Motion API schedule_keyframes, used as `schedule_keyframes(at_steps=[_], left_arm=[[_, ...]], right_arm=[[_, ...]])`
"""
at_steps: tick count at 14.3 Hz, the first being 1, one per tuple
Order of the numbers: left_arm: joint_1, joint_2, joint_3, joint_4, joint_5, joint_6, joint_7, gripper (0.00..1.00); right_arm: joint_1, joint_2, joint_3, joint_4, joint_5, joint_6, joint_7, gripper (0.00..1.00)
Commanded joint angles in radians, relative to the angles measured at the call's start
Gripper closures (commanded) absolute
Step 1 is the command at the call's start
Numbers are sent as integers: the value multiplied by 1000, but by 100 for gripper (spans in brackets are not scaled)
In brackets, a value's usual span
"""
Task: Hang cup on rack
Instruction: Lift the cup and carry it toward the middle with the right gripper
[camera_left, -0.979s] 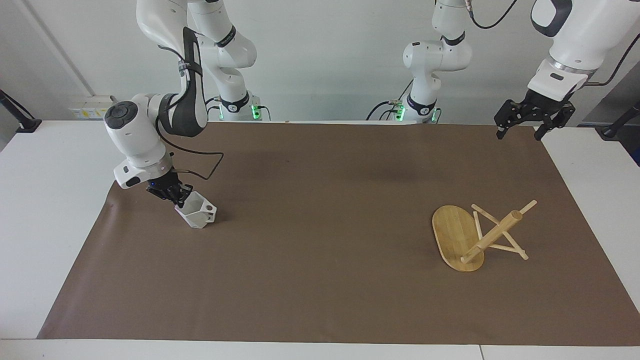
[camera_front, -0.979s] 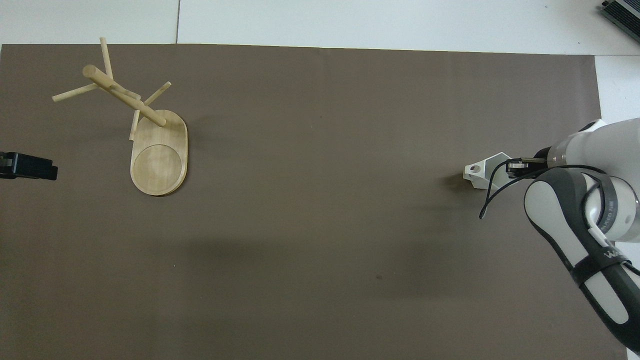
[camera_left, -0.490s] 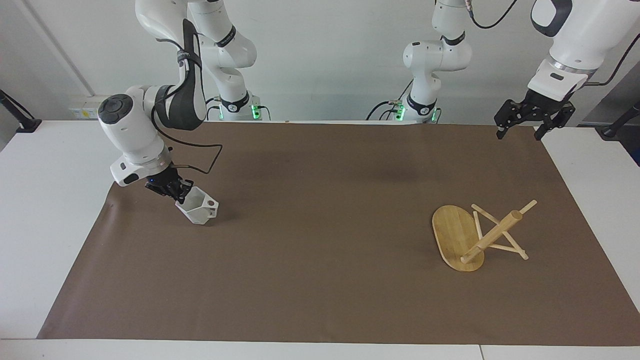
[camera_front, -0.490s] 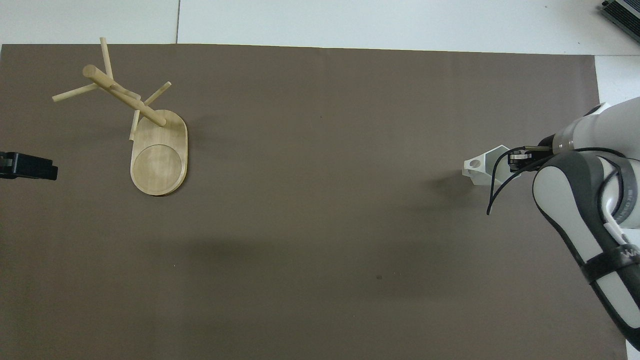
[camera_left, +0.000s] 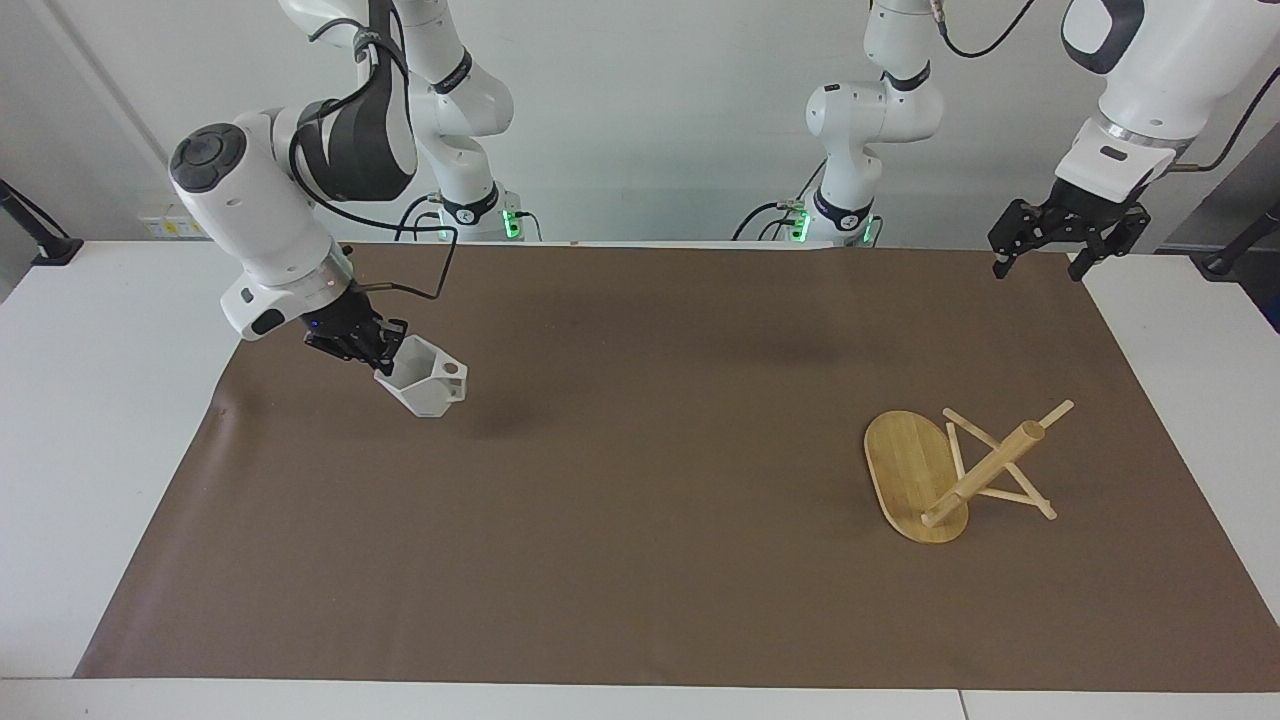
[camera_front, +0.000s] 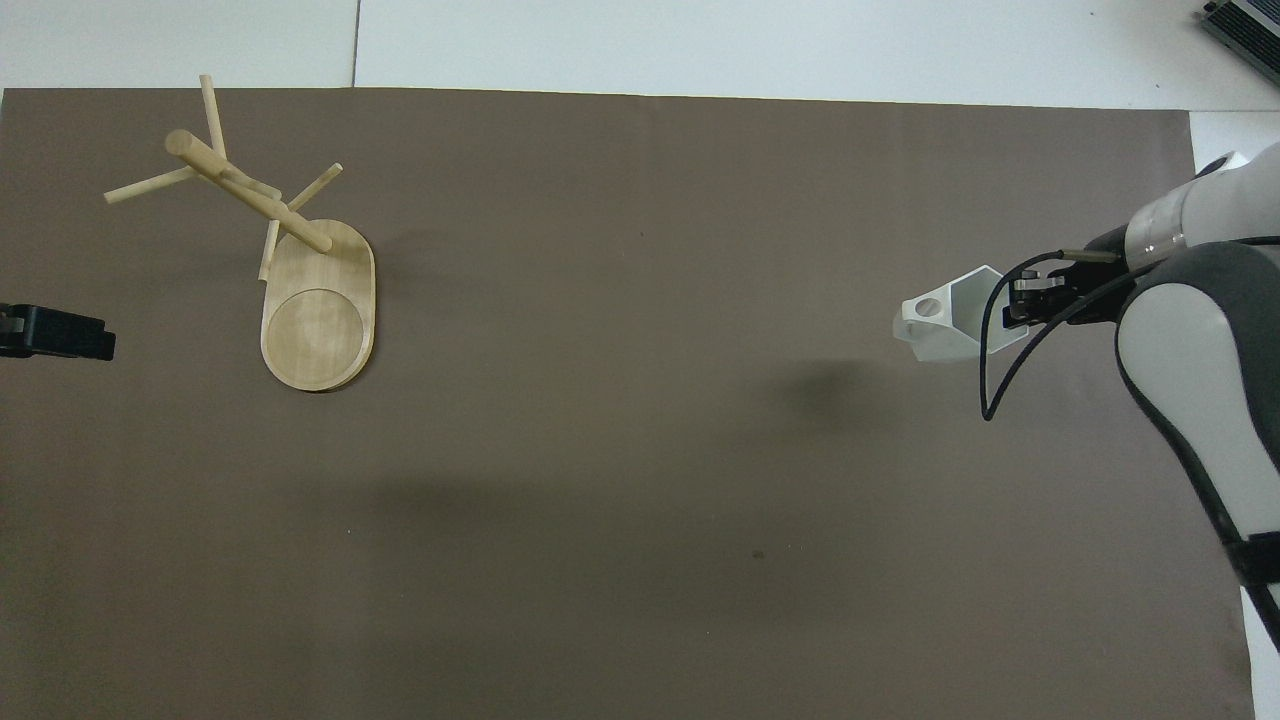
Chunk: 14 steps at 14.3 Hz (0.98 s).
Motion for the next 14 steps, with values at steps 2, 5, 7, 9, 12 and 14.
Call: schedule_keyframes(at_steps=[2, 5, 7, 9, 12, 14], left_arm=[[7, -10, -3, -2, 17, -14, 6, 0], [7, -10, -3, -2, 17, -14, 6, 0], [5, -10, -3, -2, 17, -14, 6, 0], [7, -10, -3, -2, 17, -14, 6, 0], [7, -10, -3, -2, 17, -14, 6, 0], [7, -10, -3, -2, 17, -13, 6, 0]], right_arm=[[-5, -10, 41, 62, 58, -64, 83, 100], [-5, -13, 89, 62, 154, -62, 78, 100], [-5, -13, 118, 62, 280, -49, 72, 100], [-5, -18, 163, 67, 302, -40, 69, 100], [-5, -18, 244, 70, 305, -38, 70, 100], [-5, -18, 293, 70, 325, -39, 67, 100]])
